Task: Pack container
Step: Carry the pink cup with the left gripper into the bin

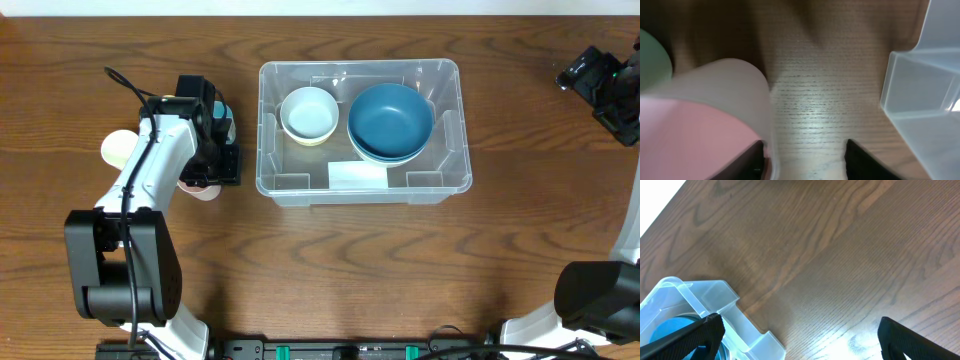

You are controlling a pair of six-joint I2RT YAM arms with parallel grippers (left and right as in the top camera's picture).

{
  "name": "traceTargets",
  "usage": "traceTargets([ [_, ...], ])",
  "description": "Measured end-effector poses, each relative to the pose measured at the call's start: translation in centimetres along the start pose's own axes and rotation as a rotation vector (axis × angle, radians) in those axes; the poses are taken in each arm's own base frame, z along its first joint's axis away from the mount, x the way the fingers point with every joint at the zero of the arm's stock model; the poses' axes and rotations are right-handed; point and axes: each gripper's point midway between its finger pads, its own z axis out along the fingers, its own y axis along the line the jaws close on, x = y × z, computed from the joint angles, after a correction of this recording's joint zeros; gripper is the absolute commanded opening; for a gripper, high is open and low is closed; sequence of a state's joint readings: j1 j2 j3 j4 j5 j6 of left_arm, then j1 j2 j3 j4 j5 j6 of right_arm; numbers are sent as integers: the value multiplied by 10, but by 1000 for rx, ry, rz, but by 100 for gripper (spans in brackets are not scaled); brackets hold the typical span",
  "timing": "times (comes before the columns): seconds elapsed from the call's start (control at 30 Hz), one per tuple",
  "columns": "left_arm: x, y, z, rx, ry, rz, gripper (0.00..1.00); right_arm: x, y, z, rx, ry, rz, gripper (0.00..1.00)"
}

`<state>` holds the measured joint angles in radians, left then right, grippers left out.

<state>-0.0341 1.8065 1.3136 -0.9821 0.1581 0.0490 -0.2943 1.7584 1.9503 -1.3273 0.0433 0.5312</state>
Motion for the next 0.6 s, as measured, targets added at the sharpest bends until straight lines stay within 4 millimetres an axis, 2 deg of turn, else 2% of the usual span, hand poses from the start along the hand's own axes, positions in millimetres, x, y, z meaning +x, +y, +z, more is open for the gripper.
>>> traceTargets([
  [0.1, -2, 0, 0, 1, -8, -2, 14, 0, 0, 0, 0, 0, 0, 99],
  [0.17, -3, 0, 0, 0, -13, 2, 6, 0, 0, 0, 0, 0, 0, 99],
  [0.4, -1, 0, 0, 0, -5, 0, 6, 0, 0, 0, 0, 0, 0, 99],
  [0.6, 16, -1, -10, -1, 61, -7, 6, 0, 0, 0, 0, 0, 0, 99],
])
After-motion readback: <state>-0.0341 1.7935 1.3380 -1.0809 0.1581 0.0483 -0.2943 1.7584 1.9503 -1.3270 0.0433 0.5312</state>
